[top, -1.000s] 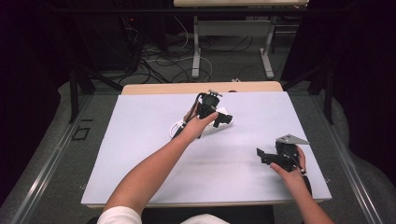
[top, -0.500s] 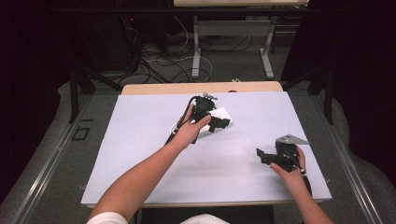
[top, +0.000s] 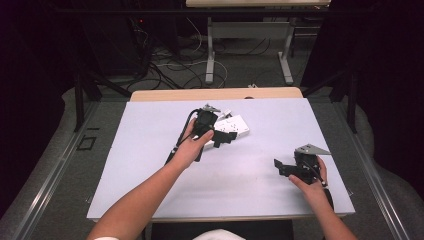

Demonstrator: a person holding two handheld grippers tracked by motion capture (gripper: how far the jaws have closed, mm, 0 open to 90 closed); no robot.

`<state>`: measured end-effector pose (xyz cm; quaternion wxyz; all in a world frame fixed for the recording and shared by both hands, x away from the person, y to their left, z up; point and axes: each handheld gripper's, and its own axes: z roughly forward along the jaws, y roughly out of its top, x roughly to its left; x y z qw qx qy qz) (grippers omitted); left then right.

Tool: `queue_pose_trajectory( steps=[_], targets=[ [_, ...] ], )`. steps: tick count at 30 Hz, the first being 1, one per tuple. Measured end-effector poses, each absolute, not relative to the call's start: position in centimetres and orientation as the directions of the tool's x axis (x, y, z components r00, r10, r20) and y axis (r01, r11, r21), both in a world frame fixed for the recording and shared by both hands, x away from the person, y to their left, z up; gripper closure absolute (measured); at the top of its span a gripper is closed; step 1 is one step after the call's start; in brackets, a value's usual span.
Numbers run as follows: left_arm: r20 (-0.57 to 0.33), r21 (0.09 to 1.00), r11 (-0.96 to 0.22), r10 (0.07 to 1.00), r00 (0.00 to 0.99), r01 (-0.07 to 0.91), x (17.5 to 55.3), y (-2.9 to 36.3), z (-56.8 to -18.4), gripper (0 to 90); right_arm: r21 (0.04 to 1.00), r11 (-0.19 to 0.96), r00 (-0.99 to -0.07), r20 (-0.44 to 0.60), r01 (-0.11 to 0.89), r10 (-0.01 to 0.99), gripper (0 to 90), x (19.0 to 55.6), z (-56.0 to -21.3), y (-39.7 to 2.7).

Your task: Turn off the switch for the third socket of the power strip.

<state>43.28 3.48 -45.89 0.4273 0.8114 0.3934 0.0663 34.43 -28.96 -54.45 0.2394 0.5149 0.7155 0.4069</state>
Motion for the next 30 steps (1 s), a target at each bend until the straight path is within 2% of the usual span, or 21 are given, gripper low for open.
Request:
queue_pose_trajectory(
  steps=[12, 18, 30],
  targets=[
    [-0.225, 0.76, -0.31, 0.699, 0.679, 0.571, 41.4, 5.7, -46.2, 5.7, 0.832, 0.129, -0.344, 0.078, 0.539, 0.936, 12.9, 34.4, -54.5, -29.0],
    [-0.19, 0.764, -0.33, 0.705, 0.683, 0.555, 40.7, 6.8, -46.5, 6.9, 0.828, 0.135, -0.35, 0.079, 0.545, 0.933, 12.9, 34.4, -54.4, -28.9],
    [-0.218, 0.765, -0.286, 0.729, 0.649, 0.577, 39.2, 9.4, -48.6, 7.1, 0.828, 0.133, -0.349, 0.08, 0.545, 0.934, 12.9, 34.4, -54.5, -28.9]
  ],
)
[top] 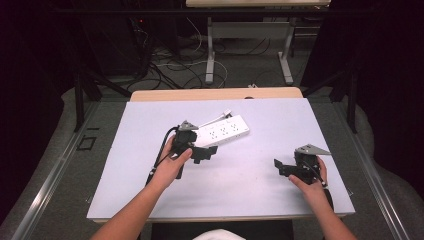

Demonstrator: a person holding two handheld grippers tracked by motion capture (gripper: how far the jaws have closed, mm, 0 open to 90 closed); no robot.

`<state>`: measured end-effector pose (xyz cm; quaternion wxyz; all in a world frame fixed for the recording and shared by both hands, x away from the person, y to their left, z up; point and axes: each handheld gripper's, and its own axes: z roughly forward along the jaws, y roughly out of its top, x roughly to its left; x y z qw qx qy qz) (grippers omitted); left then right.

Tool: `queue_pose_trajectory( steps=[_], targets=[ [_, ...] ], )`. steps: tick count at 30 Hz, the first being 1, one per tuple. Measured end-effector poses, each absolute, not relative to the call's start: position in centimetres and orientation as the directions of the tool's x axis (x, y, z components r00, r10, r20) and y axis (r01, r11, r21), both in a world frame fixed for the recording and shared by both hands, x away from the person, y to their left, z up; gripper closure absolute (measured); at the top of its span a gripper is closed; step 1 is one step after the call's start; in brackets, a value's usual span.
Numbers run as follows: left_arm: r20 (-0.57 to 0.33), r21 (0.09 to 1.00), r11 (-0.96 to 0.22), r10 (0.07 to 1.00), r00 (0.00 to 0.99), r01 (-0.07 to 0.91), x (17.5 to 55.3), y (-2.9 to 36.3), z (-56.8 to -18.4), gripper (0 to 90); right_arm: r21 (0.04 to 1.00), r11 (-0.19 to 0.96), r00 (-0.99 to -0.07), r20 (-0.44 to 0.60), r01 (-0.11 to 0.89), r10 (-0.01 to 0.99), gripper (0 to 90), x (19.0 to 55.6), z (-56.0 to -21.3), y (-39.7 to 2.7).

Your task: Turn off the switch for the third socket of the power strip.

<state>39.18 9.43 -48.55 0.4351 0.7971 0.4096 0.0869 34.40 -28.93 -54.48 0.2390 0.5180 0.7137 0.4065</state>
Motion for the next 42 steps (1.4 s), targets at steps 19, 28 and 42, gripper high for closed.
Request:
queue_pose_trajectory(
  steps=[19, 28, 42],
  targets=[
    [-0.23, 0.763, -0.235, 0.773, 0.592, 0.603, 37.4, 13.6, -50.8, 8.0, 0.83, 0.138, -0.348, 0.072, 0.54, 0.935, 12.9, 34.4, -54.5, -28.8],
    [-0.234, 0.771, -0.206, 0.788, 0.57, 0.602, 36.7, 15.5, -51.8, 8.0, 0.828, 0.139, -0.349, 0.073, 0.543, 0.934, 12.9, 34.4, -54.5, -28.8],
    [-0.228, 0.765, -0.199, 0.806, 0.547, 0.613, 36.2, 16.6, -53.2, 8.0, 0.829, 0.145, -0.351, 0.066, 0.54, 0.934, 12.9, 34.4, -54.5, -28.8]
  ],
)
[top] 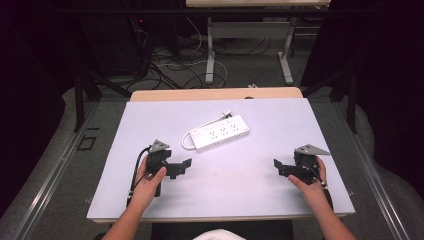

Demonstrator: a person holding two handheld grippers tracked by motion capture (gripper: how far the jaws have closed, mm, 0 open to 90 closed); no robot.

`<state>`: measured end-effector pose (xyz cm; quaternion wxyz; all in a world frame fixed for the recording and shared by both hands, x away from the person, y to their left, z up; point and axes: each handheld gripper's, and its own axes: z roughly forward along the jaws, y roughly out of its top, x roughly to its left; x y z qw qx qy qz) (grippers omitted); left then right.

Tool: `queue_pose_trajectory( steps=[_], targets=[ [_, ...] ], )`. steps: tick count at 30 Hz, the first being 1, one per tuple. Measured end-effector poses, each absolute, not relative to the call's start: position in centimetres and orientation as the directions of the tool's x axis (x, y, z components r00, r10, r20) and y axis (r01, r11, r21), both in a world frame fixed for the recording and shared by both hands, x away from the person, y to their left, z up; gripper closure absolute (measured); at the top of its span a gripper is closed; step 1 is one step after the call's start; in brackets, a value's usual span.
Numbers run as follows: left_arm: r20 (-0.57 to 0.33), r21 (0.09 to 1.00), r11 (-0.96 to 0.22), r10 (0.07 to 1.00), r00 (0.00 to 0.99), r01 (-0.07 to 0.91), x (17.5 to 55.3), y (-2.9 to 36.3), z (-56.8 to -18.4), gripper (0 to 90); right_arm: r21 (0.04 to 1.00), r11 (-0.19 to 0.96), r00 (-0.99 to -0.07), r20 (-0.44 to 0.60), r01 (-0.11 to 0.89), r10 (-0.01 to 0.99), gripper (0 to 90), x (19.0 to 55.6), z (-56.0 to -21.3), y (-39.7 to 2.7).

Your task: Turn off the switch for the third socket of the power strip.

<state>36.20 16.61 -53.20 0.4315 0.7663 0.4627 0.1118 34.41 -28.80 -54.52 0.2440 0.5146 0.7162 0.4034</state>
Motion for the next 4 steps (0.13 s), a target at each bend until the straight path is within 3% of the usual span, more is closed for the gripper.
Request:
queue_pose_trajectory(
  steps=[4],
  targets=[
    [-0.222, 0.776, -0.188, 0.812, 0.54, 0.602, 36.23, 16.8, -53.47, 8.0, 0.829, 0.146, -0.351, 0.064, 0.54, 0.934, 12.9, 34.43, -54.52, -28.82]
  ],
)
